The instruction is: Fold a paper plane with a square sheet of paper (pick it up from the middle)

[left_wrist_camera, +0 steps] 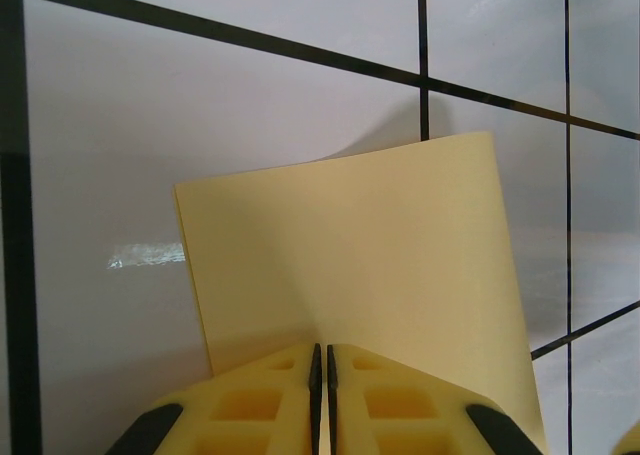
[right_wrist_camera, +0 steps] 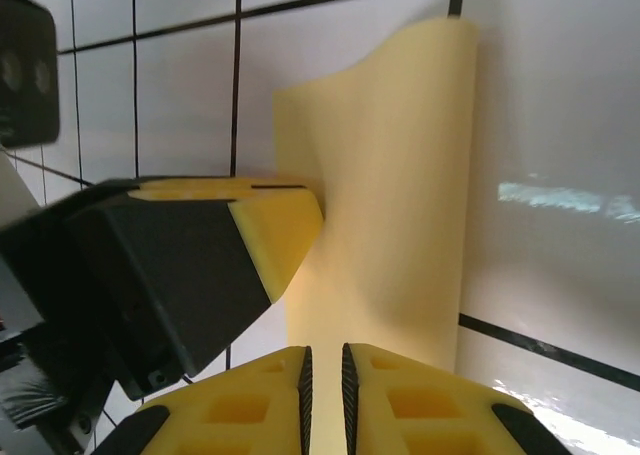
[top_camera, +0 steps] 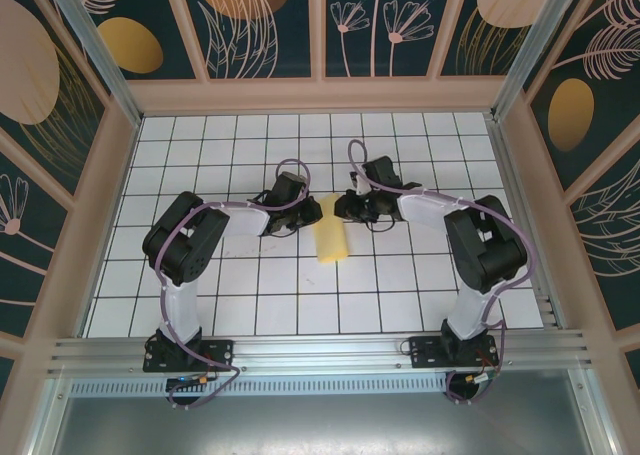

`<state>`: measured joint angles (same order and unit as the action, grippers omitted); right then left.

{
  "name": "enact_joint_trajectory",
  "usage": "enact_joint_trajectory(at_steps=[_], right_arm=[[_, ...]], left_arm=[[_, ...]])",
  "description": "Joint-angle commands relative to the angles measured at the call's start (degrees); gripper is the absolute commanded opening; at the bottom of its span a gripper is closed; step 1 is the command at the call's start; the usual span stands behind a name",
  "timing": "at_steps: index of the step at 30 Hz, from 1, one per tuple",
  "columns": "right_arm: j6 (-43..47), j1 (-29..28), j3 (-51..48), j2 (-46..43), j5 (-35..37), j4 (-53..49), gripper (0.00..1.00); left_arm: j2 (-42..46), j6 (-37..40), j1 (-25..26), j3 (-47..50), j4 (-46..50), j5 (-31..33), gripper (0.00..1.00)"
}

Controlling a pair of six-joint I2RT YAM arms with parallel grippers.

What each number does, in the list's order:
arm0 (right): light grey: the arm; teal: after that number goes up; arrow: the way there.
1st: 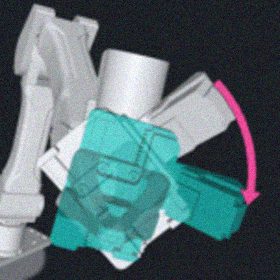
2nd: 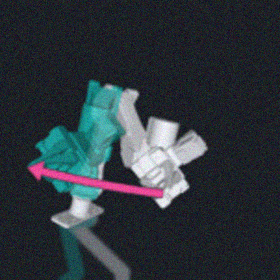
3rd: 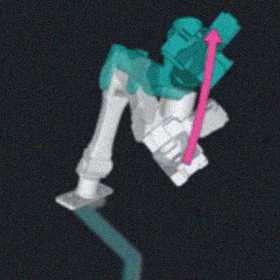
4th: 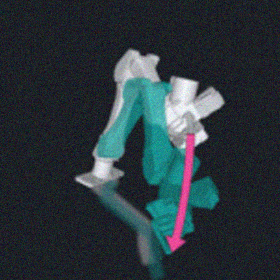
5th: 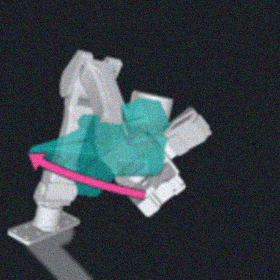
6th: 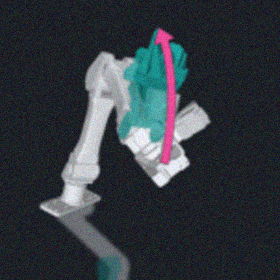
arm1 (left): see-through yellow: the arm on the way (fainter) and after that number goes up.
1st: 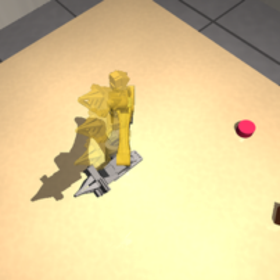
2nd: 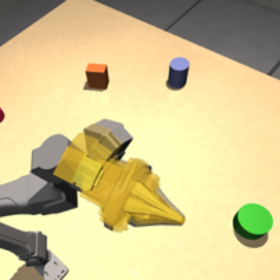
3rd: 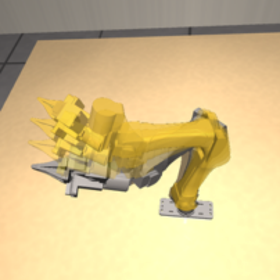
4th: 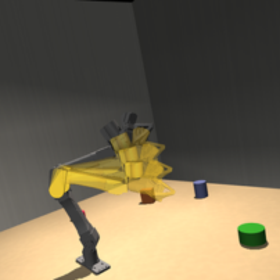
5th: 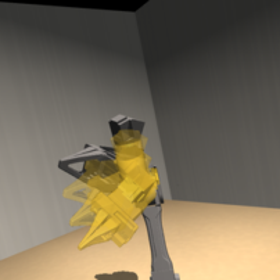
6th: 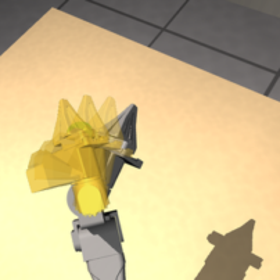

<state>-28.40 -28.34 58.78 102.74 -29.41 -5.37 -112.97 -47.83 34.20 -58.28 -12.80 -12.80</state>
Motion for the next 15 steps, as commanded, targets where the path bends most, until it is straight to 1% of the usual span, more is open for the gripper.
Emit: enact_joint_trajectory(at_steps=[1,8,15], right_arm=[[1.14,-1.01,1.73,1.90,-3.66,0.14,0.20],[1.16,-0.34,-0.21,4.81,-1.98,-0.85,0.20],[1.15,0.47,-2.29,4.46,-1.71,-0.30,0.20]], left_arm=[[-3.22,0.55,0.19,1.02,6.12,2.78,0.15],[-3.57,0.63,0.22,0.89,6.12,2.87,0.15],[-4.09,0.80,0.21,0.80,6.33,3.22,0.15]])
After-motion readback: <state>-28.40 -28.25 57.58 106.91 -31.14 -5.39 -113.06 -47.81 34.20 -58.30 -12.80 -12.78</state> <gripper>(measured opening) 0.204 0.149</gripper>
